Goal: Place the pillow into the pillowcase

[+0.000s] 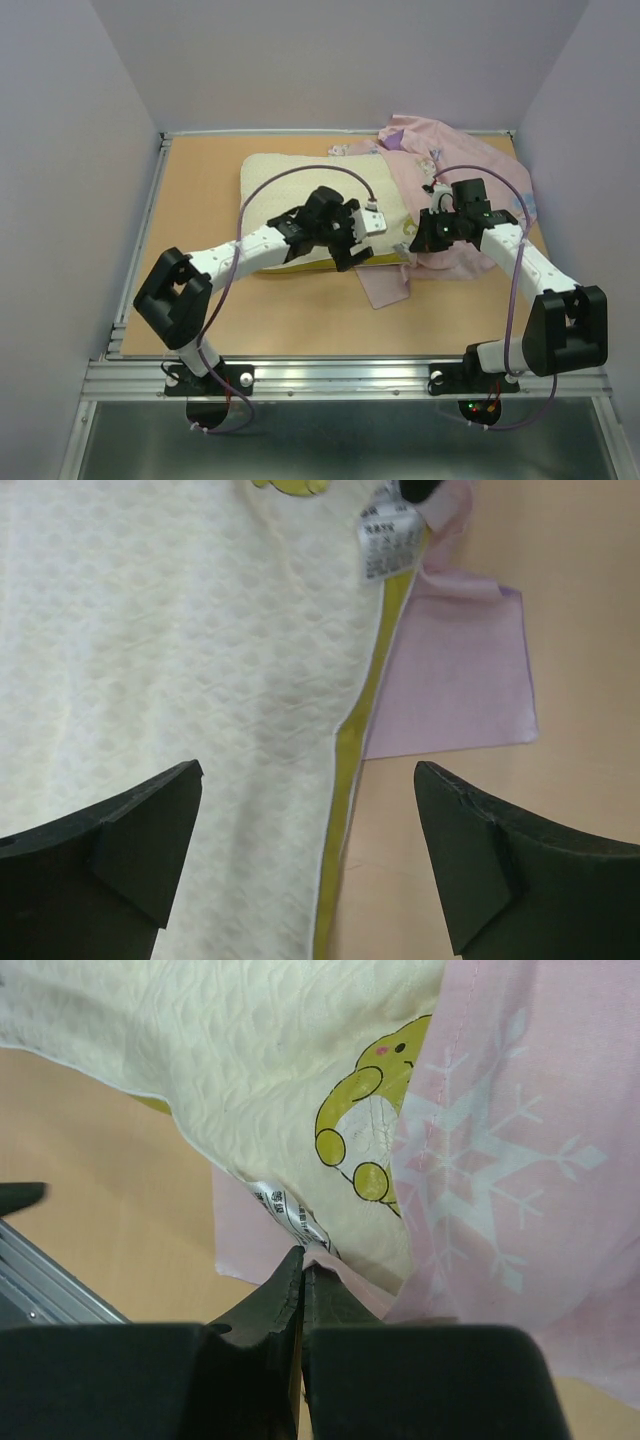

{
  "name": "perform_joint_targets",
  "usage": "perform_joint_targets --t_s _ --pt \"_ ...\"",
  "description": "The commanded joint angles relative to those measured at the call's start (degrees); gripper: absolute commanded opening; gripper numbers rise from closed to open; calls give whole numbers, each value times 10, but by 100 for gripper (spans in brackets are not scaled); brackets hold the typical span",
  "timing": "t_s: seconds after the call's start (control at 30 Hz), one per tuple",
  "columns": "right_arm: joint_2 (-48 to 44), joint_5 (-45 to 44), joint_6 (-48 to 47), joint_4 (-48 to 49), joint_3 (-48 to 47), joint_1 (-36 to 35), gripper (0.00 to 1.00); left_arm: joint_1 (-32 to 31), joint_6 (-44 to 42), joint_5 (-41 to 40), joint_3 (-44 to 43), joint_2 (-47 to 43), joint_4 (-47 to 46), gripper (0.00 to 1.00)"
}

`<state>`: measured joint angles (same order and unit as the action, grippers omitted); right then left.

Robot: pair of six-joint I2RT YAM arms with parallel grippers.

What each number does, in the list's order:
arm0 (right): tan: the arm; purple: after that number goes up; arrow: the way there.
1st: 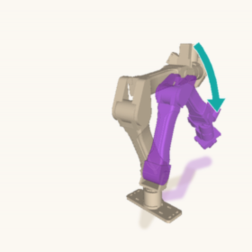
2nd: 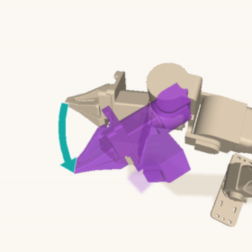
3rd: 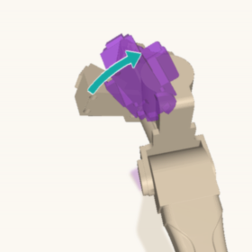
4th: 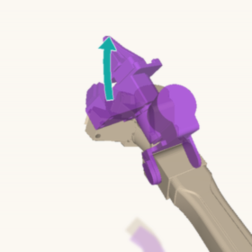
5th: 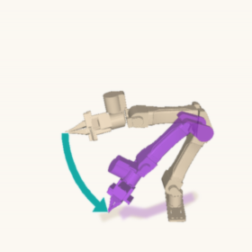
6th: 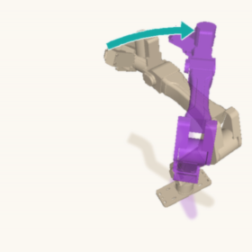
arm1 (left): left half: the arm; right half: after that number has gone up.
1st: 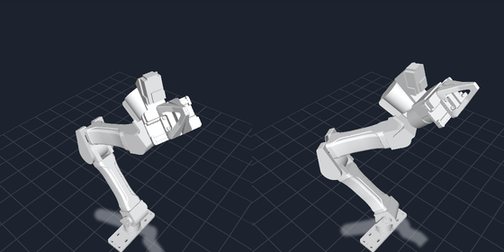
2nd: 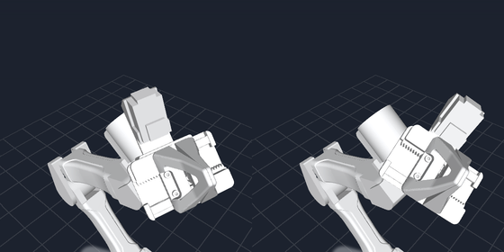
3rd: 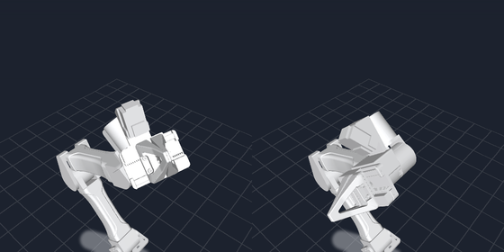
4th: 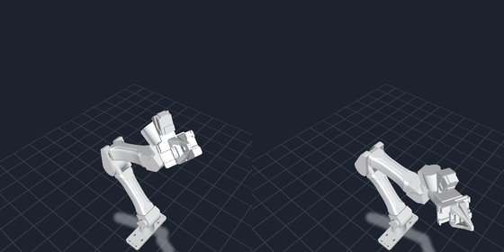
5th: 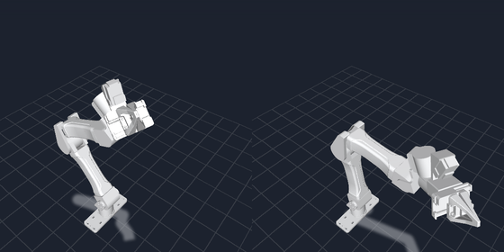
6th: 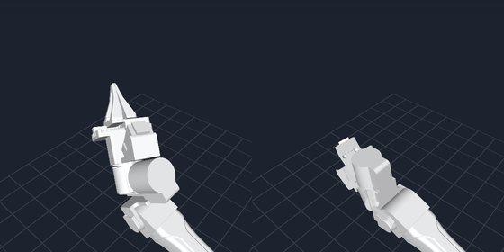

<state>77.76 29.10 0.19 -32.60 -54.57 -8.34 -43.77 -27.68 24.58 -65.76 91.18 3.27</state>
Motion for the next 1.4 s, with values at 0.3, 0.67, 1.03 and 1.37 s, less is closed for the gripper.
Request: perform_joint_targets --t_s 0.3,0.67,1.03,1.37 --pt "-21 -32 -4 16 17 -4 1 -55 -50 -93 -67 158 -173 85" --pt "-30 -7 -4 10 26 -5 0 -61 62 29 -93 184 -222 98" --pt "-64 -2 -16 -25 10 -5 1 -56 31 -78 -143 258 -218 48" --pt "-58 125 -4 -41 -40 -6 0 -22 347 53 -220 219 -239 0"
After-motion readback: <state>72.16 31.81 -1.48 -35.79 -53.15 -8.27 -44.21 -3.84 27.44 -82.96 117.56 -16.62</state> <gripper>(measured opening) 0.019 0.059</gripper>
